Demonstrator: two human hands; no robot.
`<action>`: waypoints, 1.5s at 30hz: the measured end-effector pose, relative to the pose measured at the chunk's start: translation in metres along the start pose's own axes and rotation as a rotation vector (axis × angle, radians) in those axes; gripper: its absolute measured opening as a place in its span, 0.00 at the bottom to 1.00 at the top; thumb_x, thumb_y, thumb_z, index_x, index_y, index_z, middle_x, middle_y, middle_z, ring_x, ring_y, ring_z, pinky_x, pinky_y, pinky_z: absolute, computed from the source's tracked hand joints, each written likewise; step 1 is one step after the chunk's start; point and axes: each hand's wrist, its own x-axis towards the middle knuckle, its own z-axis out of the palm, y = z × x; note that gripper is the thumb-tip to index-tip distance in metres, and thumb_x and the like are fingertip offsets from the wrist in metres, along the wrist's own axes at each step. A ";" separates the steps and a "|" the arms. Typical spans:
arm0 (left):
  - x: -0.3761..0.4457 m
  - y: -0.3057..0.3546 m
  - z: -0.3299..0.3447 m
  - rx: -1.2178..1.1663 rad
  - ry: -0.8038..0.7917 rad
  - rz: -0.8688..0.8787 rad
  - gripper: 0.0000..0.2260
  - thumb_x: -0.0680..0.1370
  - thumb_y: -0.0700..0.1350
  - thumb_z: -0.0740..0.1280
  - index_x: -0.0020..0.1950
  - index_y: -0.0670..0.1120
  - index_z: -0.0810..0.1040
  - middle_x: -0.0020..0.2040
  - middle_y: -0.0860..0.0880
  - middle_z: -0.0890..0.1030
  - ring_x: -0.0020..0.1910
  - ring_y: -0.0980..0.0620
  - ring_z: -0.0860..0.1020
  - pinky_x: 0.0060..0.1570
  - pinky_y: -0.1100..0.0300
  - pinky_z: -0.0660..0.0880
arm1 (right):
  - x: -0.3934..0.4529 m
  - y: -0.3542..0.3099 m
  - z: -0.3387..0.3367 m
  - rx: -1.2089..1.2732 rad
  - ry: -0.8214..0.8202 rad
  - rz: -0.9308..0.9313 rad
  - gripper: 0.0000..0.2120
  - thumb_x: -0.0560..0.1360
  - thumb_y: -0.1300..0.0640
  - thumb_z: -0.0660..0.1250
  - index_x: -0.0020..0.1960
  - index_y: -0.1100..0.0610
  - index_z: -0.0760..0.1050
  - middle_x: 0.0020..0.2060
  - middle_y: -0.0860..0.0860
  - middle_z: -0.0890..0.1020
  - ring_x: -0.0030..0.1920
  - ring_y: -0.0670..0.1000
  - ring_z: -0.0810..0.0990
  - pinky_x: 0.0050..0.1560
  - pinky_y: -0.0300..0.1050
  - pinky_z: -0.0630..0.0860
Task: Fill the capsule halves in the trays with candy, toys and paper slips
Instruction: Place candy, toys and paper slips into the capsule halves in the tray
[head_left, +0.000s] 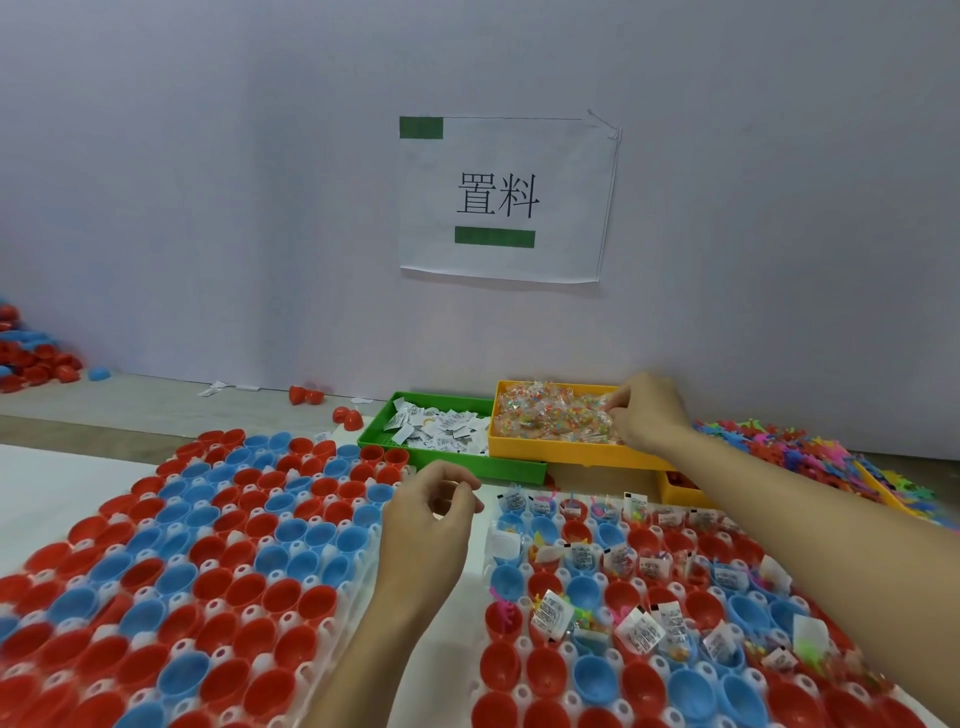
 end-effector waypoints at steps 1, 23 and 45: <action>0.000 0.001 0.000 -0.001 -0.001 0.002 0.10 0.79 0.37 0.64 0.43 0.49 0.80 0.36 0.52 0.82 0.37 0.57 0.79 0.40 0.59 0.78 | -0.001 0.000 -0.002 0.061 0.032 0.002 0.07 0.77 0.64 0.68 0.48 0.58 0.85 0.49 0.55 0.86 0.50 0.54 0.82 0.50 0.47 0.79; -0.004 0.004 0.006 -0.201 -0.114 0.064 0.08 0.73 0.38 0.75 0.50 0.48 0.82 0.37 0.45 0.83 0.36 0.48 0.81 0.32 0.61 0.79 | -0.134 -0.075 -0.032 0.810 -0.439 -0.256 0.14 0.72 0.66 0.75 0.54 0.51 0.82 0.45 0.50 0.88 0.47 0.46 0.86 0.47 0.38 0.82; -0.005 0.006 0.003 -0.251 -0.105 0.102 0.07 0.75 0.32 0.71 0.42 0.43 0.83 0.36 0.44 0.81 0.32 0.50 0.79 0.32 0.62 0.78 | -0.139 -0.080 -0.028 1.030 -0.548 0.030 0.04 0.76 0.65 0.71 0.50 0.63 0.83 0.41 0.59 0.87 0.42 0.53 0.87 0.41 0.36 0.81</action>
